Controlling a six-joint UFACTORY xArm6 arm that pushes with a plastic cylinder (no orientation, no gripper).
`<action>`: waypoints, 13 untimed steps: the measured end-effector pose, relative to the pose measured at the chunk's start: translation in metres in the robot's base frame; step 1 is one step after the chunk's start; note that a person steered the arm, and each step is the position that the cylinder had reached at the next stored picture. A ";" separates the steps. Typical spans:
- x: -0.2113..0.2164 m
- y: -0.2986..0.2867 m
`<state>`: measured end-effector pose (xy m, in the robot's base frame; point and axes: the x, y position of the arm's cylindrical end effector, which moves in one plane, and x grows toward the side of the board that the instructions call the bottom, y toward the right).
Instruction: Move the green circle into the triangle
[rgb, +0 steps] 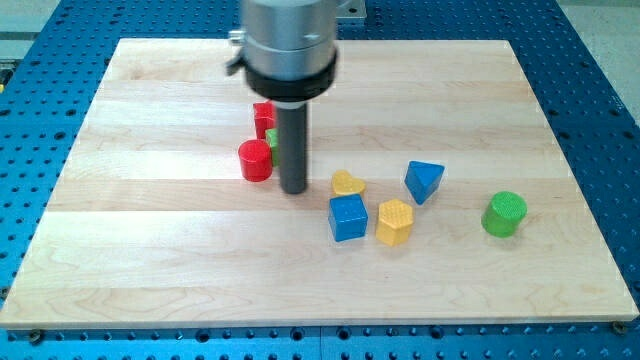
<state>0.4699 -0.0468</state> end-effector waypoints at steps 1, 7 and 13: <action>0.000 -0.042; -0.009 0.067; 0.050 0.279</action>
<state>0.5202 0.2321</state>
